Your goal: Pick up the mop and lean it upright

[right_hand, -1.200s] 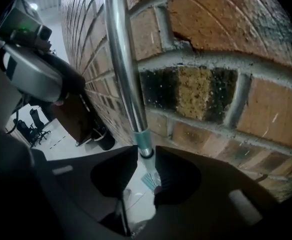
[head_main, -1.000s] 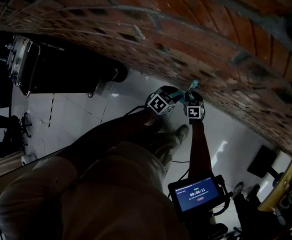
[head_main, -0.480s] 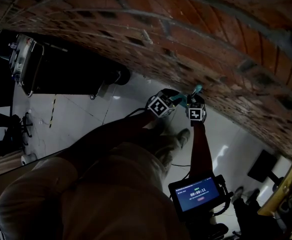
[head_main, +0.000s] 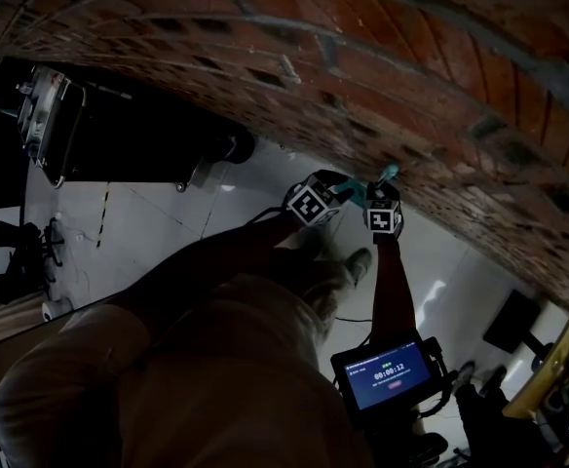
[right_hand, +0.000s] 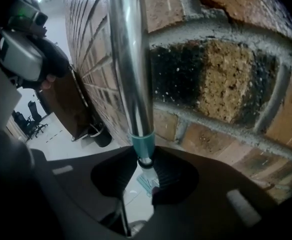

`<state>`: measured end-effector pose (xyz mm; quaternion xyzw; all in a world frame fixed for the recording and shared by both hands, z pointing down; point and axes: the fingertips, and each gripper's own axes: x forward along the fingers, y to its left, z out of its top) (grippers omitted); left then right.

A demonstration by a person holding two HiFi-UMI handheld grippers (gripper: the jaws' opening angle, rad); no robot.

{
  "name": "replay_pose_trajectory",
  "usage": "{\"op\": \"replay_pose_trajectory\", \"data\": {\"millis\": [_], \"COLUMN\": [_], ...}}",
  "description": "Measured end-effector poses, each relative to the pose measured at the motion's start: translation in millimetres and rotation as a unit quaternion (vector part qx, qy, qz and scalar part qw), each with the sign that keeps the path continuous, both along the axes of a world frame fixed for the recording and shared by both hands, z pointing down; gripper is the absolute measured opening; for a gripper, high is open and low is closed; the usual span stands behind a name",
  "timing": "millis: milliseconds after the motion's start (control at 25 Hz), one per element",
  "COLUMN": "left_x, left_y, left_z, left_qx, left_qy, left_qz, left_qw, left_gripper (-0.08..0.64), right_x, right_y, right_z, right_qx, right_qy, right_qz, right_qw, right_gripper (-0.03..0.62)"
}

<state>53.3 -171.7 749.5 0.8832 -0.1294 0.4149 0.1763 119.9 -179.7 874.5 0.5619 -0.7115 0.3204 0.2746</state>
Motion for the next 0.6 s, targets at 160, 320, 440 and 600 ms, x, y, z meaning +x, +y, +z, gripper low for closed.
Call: {"op": "replay_pose_trajectory", "data": {"millis": [160, 320, 440, 600], "left_x": [1.7, 3.8, 3.7, 4.9], "left_y": [2.0, 2.8, 6.3, 11.9], "left_z": [-8.5, -23.8, -32.6, -36.0], "left_qx": [0.002, 0.005, 0.007, 0.004], "left_qy": [0.007, 0.020, 0.030, 0.044], "left_qz": [0.008, 0.018, 0.027, 0.029], "left_qw": [0.9999, 0.9996, 0.9992, 0.9986], "left_gripper": [0.137, 0.137, 0.137, 0.137], "right_x": [-3.0, -6.1, -8.7, -9.1], "right_y": [13.0, 19.6, 22.0, 27.9], "right_z": [-4.4, -21.4, -35.3, -40.4], "right_qx": [-0.004, 0.013, 0.022, 0.019], "right_qy": [0.008, 0.010, 0.012, 0.017], "right_qz": [0.000, 0.001, -0.002, -0.004], "right_qw": [1.000, 1.000, 1.000, 1.000], "right_gripper": [0.104, 0.103, 0.103, 0.103]}}
